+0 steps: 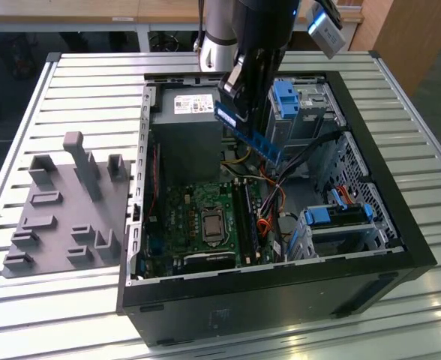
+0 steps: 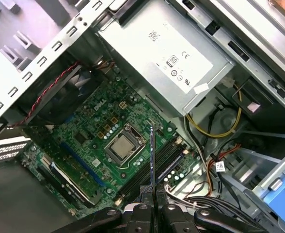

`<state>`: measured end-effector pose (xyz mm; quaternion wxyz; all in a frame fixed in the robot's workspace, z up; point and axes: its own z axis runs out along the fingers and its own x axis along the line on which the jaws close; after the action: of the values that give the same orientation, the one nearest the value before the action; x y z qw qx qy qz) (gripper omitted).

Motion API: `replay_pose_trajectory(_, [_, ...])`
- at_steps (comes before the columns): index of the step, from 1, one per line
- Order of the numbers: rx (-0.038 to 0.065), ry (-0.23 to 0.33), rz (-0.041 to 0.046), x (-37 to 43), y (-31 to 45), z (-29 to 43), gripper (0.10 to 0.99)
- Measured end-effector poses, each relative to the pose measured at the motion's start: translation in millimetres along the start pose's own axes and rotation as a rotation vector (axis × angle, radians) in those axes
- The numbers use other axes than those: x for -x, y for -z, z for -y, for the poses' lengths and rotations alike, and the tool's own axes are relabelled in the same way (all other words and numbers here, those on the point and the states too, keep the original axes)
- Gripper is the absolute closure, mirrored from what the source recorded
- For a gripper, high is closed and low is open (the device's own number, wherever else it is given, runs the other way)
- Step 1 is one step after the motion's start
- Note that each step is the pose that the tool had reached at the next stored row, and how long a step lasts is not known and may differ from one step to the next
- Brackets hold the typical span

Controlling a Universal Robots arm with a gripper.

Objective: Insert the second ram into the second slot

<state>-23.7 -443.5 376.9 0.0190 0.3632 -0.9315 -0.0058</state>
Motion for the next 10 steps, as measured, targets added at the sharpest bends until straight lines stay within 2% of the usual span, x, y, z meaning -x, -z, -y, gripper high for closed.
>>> replay_pose_trajectory(10, [-0.001, -0.099, -0.0012, 0.0, -0.4, 0.0, 0.949])
